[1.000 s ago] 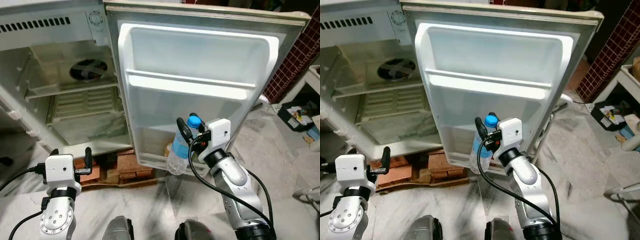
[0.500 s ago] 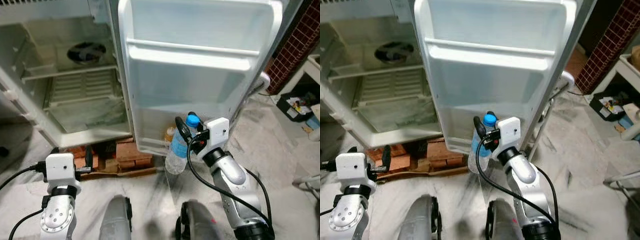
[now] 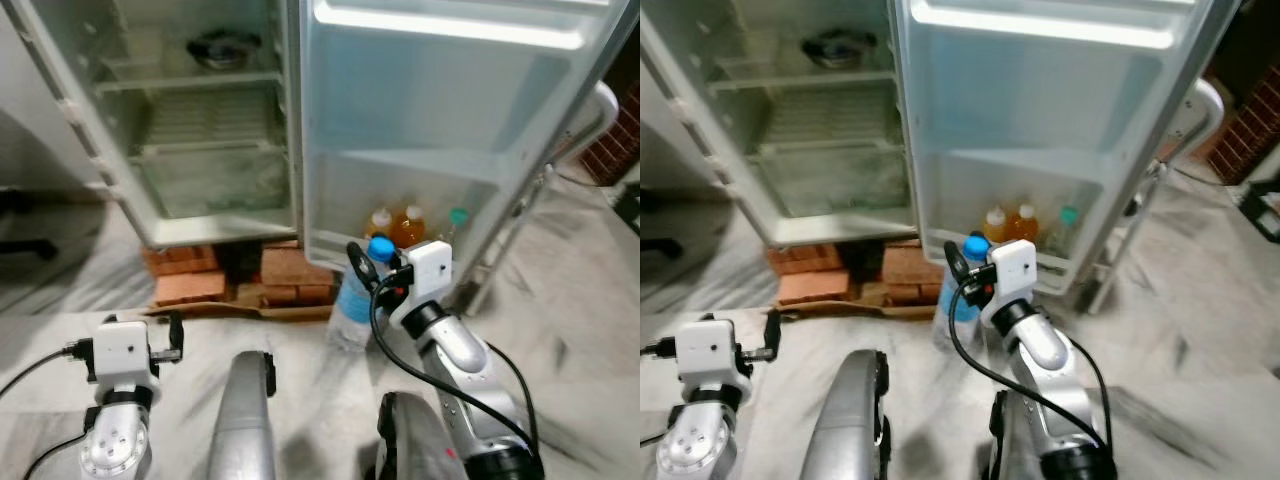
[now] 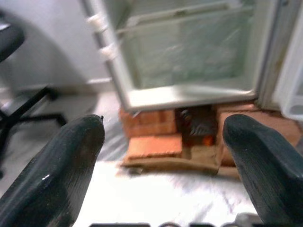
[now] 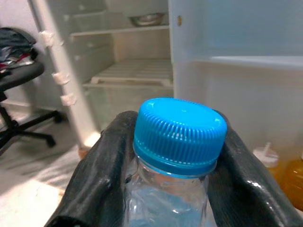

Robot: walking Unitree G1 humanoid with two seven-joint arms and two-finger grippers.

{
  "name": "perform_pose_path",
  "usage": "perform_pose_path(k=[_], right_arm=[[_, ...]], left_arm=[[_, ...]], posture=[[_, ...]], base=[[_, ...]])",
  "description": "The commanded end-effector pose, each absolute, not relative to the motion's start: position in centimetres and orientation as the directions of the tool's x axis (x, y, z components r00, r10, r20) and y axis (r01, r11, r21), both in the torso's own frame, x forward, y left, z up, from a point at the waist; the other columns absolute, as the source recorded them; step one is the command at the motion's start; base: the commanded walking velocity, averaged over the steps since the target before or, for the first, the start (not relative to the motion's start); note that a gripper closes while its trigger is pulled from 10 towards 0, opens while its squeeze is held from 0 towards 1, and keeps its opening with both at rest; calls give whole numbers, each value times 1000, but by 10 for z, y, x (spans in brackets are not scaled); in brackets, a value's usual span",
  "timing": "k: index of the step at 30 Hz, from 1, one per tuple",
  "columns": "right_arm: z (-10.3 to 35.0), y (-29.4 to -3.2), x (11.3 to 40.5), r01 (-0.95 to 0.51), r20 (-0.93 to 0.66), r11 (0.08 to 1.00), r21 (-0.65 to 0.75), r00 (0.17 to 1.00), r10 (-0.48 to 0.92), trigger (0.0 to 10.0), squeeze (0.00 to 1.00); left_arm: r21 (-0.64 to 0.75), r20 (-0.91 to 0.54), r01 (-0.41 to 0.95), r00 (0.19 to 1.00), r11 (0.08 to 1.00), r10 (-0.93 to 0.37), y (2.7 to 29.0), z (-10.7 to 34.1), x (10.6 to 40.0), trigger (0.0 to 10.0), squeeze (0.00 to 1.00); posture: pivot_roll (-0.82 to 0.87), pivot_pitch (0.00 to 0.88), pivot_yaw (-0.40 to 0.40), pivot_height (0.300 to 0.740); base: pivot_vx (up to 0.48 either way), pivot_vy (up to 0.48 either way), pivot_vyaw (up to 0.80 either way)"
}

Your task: Restocking fridge

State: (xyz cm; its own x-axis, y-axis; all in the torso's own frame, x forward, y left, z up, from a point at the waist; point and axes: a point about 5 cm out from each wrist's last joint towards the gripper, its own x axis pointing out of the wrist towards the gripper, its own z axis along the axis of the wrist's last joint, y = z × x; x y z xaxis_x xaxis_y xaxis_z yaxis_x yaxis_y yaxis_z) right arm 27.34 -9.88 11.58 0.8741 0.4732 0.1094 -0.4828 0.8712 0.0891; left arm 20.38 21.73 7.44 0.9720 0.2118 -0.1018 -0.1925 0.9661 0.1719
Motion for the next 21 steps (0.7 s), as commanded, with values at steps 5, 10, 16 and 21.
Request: perform_pose_path(k=[5,10,16,21], right_arm=[[126,-101,276,-491,148,869,66,866,478,10000,0],[128,-98,274,-519,168,854,45,846,505,10000,0],[128,-98,275,-521,161,852,49,846,508,10000,0],[126,-98,274,-531,154,846,41,840,520,10000,0]], left_arm=[[175,-72,-197,975,965,212,217,81,204,10000,0],[174,-64,-187,978,967,201,216,82,204,10000,0],[172,-63,-178,980,969,191,215,82,205,10000,0],[171,-62,-172,981,970,185,214,81,205,10000,0]], posture=[[18,141,3,575],[17,140,4,575],[14,139,4,575],[14,139,4,575]], base=[[0,0,0],[0,0,218],[338,0,428],[362,0,0]])
